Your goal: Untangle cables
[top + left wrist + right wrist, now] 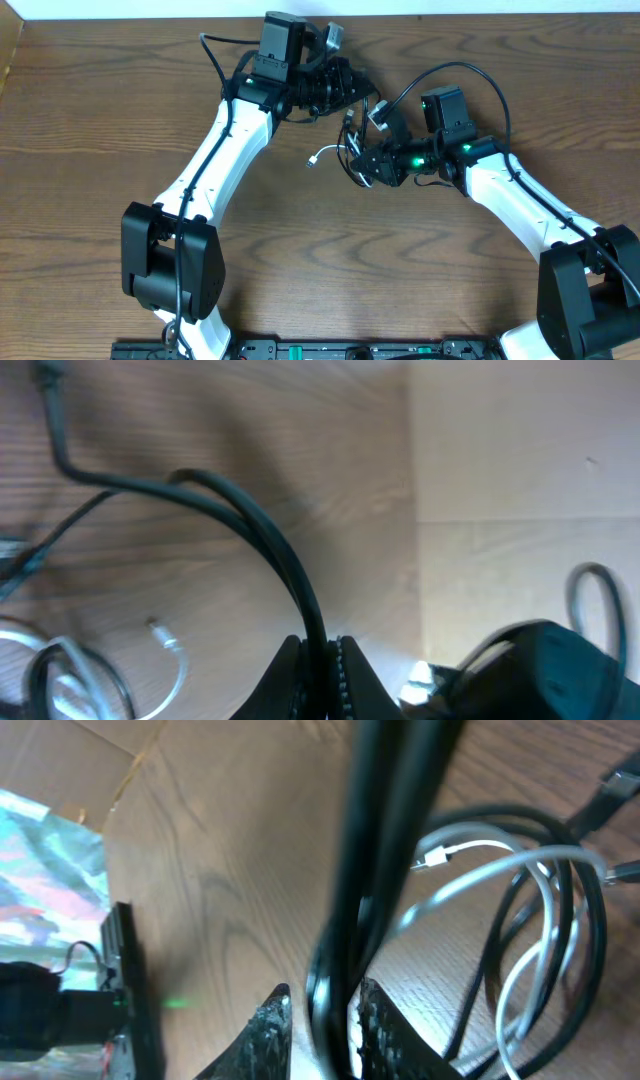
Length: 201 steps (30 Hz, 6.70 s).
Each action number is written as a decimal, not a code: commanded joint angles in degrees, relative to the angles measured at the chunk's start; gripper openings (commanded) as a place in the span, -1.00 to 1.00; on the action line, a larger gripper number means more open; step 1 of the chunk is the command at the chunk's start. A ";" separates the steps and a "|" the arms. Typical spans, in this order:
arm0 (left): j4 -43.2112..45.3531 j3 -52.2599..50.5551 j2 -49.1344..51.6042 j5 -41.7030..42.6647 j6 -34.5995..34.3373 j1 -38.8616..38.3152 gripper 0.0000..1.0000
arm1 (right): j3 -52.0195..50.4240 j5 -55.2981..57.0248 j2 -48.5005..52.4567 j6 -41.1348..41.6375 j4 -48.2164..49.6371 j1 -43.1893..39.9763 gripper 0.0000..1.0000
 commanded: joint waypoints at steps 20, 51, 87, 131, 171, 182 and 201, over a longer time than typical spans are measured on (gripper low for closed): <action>-16.13 0.42 -0.85 -31.23 13.09 0.02 0.16 | 0.11 -8.96 0.15 6.62 -3.21 -2.03 -0.74; -36.48 0.57 -12.22 -39.63 23.63 1.60 0.46 | 0.09 5.62 0.15 15.21 -8.81 -11.65 0.22; -9.66 -38.51 -11.34 -39.67 -1.90 1.70 -0.35 | 0.09 8.83 0.15 13.70 -13.53 -10.84 0.33; -5.01 -35.52 -35.98 -31.87 24.50 1.70 -0.85 | 0.37 7.30 -14.23 11.30 -2.97 -0.46 0.52; 30.38 -35.50 -36.20 -9.29 -0.92 1.70 -0.85 | 0.15 22.58 -13.31 35.10 -3.04 5.70 0.38; 29.09 -35.52 -36.13 -8.26 -1.70 1.70 -0.85 | 0.15 18.84 -6.32 41.22 7.26 5.73 0.12; 30.10 -35.52 -36.24 -9.77 -1.66 5.07 -0.85 | 0.15 26.16 2.19 40.57 2.34 5.51 -0.98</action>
